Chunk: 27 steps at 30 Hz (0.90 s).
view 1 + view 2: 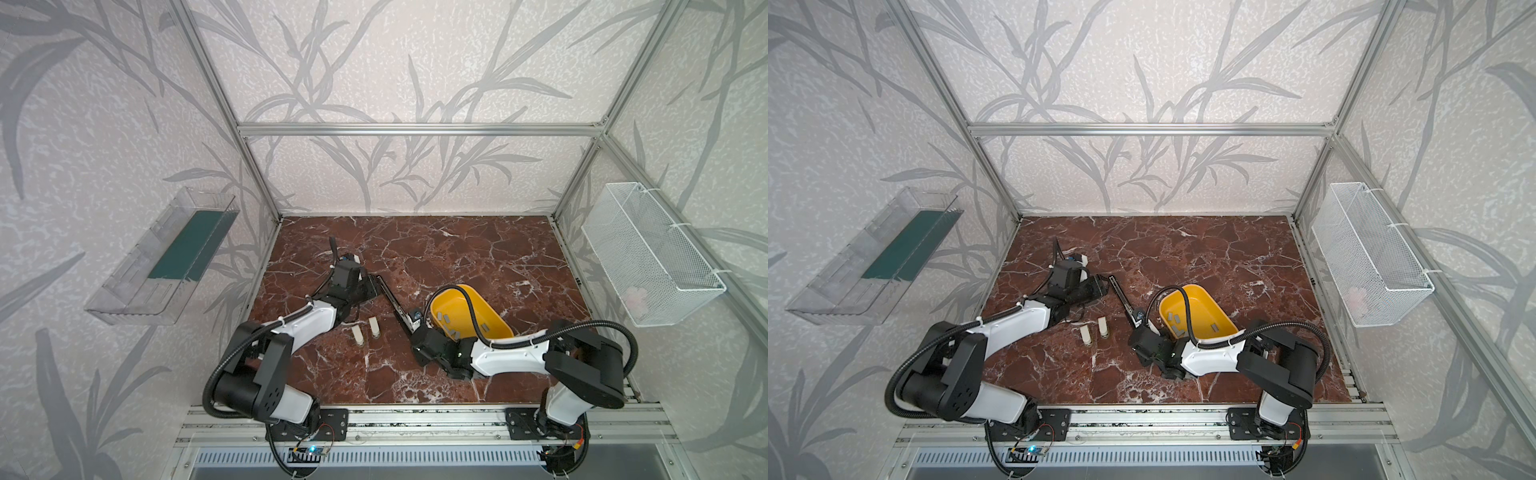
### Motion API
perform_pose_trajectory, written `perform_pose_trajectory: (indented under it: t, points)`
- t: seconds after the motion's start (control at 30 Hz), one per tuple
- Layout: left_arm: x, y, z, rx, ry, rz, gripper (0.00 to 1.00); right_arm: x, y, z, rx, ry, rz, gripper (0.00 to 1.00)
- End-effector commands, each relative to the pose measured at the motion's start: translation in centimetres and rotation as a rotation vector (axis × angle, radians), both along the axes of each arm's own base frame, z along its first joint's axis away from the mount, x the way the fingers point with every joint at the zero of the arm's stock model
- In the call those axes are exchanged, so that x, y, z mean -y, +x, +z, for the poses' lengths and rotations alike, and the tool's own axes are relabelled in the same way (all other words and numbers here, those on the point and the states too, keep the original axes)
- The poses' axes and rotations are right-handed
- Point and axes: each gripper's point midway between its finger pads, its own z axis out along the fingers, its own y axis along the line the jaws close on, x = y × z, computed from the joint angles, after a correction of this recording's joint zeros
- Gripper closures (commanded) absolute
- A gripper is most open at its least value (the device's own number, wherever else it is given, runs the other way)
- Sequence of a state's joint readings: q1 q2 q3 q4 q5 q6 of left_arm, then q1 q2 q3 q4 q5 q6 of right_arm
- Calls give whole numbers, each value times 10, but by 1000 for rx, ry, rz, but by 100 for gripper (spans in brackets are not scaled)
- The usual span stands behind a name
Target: Load the staples into the stapler
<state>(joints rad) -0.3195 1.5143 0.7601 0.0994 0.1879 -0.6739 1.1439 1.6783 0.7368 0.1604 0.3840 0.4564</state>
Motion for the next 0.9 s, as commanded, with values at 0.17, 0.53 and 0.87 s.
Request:
perform_pose_trajectory:
  t: [0.17,0.53,0.87]
  points:
    - [-3,-12,-43,-266,48,29,49,-7,5,-11,-62,34,-89,93]
    - [23,-10,-61,-305,-53,-59,47,-22,2,-12,-177,193,-124,97]
    - [49,-6,-75,-325,-194,-126,46,-29,-4,-13,-204,214,-90,98]
